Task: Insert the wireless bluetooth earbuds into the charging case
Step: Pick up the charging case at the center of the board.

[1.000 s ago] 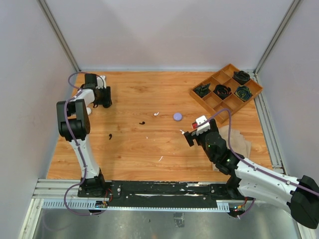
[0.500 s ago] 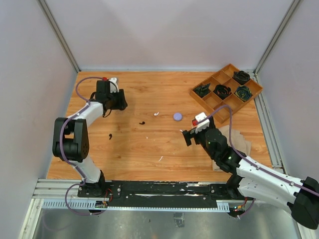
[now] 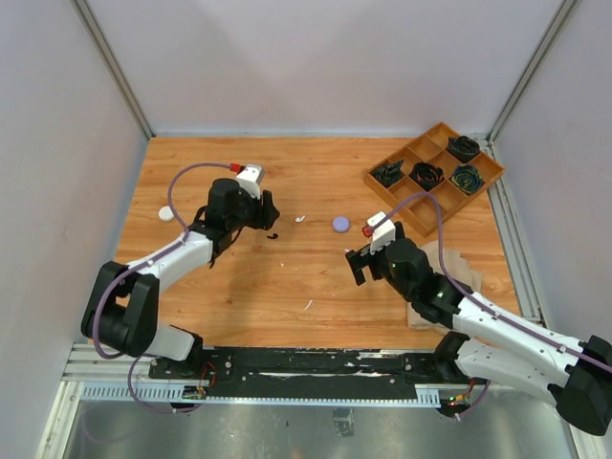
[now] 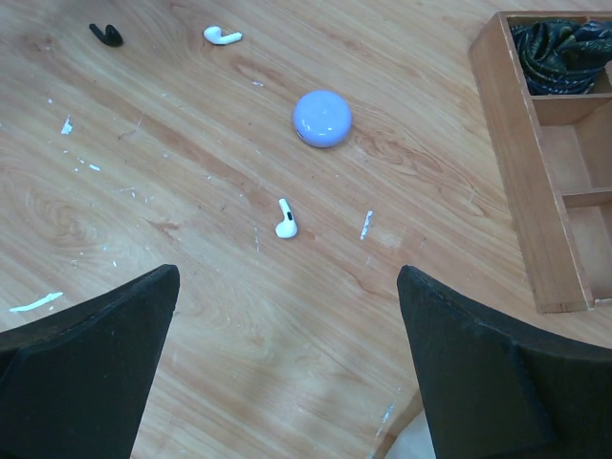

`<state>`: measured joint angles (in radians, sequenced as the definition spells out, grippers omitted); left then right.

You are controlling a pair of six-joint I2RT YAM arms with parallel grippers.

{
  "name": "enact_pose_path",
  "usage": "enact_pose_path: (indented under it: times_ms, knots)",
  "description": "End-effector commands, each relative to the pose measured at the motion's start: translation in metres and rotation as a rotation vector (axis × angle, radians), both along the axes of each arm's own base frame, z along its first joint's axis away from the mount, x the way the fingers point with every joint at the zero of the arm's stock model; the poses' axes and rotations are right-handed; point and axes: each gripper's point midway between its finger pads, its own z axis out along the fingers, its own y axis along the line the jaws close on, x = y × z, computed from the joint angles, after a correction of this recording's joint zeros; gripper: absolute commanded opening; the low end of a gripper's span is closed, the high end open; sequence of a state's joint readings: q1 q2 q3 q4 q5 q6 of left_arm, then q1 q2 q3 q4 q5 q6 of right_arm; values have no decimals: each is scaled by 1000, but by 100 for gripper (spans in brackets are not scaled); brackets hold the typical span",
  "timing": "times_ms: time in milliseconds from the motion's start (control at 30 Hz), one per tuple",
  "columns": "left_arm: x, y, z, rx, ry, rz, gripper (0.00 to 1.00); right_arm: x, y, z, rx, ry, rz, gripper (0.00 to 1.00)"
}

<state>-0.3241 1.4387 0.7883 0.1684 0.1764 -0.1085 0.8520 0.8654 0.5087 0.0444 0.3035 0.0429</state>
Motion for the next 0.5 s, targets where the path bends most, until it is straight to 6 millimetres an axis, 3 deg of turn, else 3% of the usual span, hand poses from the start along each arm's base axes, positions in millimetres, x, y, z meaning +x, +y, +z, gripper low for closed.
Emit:
enact_pose_path:
  times_ms: [0,467]
  knots:
    - [-3,-17,35,23,-206,-78,55,3,7,21,59,33,-30,98]
    - [-69,-78,53,93,-512,-392,55,4,50,52,214,58,93,99]
